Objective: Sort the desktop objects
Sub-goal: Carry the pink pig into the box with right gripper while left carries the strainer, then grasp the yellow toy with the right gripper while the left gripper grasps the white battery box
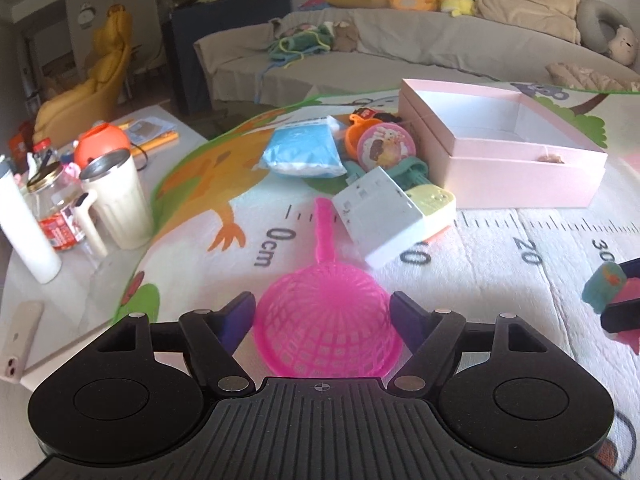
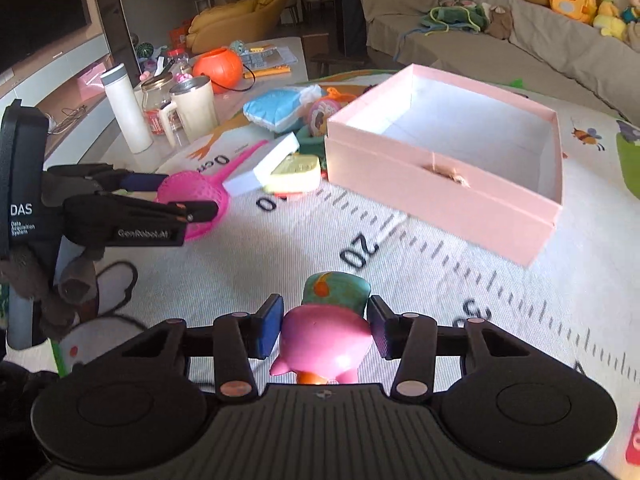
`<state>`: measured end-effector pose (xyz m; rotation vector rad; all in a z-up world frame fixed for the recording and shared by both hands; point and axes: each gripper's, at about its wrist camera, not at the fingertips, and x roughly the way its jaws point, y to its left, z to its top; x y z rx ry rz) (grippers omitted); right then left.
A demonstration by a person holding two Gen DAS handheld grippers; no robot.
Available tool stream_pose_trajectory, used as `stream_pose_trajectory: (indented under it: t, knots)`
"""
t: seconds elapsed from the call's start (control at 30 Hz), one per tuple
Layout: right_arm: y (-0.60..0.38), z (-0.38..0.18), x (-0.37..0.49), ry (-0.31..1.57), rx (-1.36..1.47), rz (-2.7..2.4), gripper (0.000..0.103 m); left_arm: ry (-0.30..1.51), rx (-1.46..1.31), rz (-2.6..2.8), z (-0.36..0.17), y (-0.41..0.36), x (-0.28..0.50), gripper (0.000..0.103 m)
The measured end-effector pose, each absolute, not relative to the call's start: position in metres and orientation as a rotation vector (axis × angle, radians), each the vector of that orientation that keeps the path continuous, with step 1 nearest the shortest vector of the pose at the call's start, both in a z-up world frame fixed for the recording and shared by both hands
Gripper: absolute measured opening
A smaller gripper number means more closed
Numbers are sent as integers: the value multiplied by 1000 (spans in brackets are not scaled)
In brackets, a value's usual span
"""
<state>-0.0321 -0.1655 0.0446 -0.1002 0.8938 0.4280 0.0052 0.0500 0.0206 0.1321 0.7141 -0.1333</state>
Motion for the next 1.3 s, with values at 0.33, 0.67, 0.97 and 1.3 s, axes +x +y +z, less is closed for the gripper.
stream_pose_trajectory:
  t: [0.33, 0.67, 0.97, 1.3]
  knots:
    - [-202, 98, -93, 748, -72, 354, 45, 474, 117, -265, 104, 35, -67, 79]
    - [-239, 164, -36, 524, -54, 224, 45, 241, 151, -389, 150, -61, 42, 83]
    - [-253, 148, 80, 521, 84, 173, 57, 462, 71, -303, 92, -25, 66, 100]
    - [-154, 80, 40, 598, -194, 348, 58, 710, -1, -42, 22, 81, 18, 101]
